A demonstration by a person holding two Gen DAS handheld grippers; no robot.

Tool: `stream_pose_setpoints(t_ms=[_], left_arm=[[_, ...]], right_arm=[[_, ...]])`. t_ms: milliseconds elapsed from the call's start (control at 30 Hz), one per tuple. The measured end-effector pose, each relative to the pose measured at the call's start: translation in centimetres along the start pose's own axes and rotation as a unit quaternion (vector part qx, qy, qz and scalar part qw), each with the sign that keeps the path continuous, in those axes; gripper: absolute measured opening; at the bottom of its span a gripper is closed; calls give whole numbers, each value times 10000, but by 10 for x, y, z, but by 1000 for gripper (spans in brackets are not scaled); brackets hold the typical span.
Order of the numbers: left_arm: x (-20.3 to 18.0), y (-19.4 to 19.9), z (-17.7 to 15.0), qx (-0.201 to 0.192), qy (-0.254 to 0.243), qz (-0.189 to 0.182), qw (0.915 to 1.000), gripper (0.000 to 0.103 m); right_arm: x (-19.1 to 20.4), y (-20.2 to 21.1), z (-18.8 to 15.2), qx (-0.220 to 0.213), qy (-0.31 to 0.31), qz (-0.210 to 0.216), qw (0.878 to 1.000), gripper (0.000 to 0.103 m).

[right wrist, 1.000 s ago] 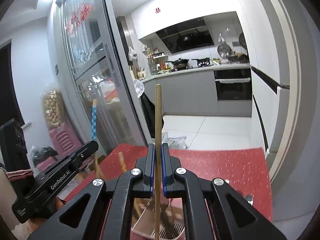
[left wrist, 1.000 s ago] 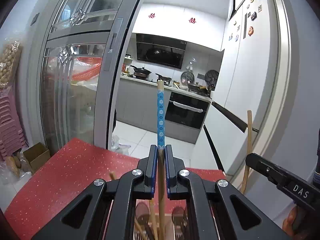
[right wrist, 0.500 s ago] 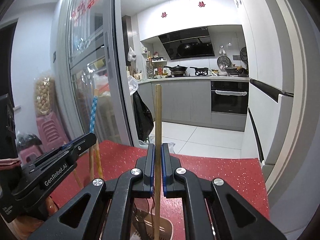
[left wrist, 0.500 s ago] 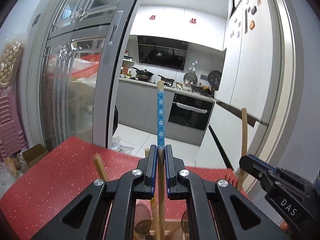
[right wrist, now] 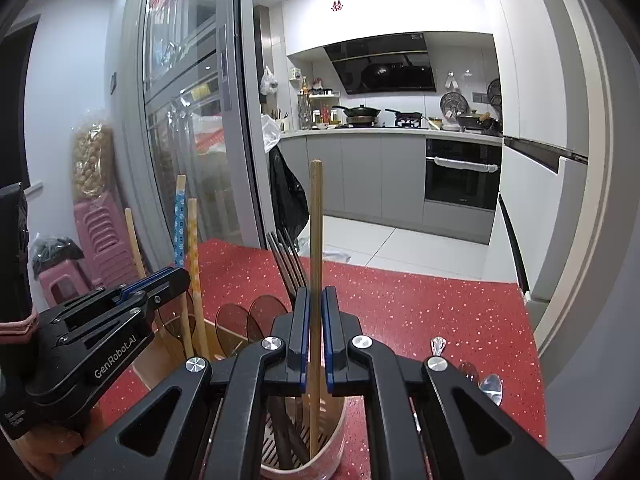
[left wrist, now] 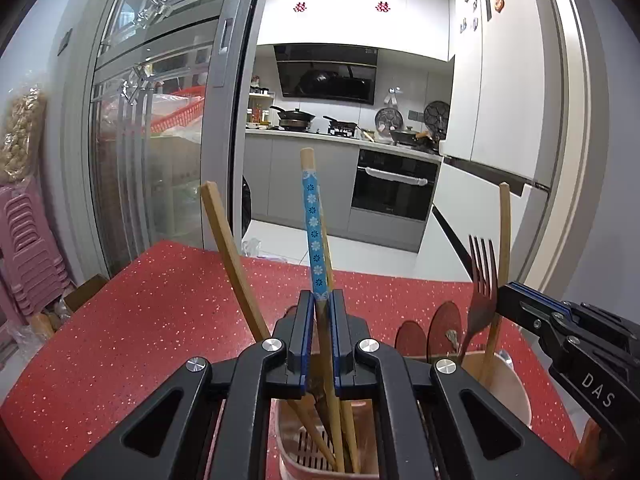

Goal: Organize utensils
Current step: 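Open both tools to release the chopsticks and withdraw from the holder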

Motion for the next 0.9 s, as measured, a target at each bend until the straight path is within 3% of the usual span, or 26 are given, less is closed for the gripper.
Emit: stream_pose_setpoints(t_ms=[300,367,433,700,900], left_arm=[[2,5,-1,266,-118,73,9996,32],[3,7,-1,302,-129,85,9994,32],[4,9,0,334,-122,92,9993,32],[5,13,2,473,-86,153,9987,33],[6,20,3,539,-58,218,9983,33]], right_arm=[[-2,-7,-1,415,-204,194,9987,8],[-3,-9,-1,547,-282,267,9977,17],[-6,-8,-1,590,-417,292,9970,33],[-8,22,-1,460,-609,342,9965,45],[-6,44,-11,462,-693,347,9959,46]])
Point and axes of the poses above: each gripper's, at about its wrist camera, not at the fingertips, and y roughly against the way its jaws point, x to its left, z to its top, the point moved 3 cm from there along -y, roughly the way its jaws point
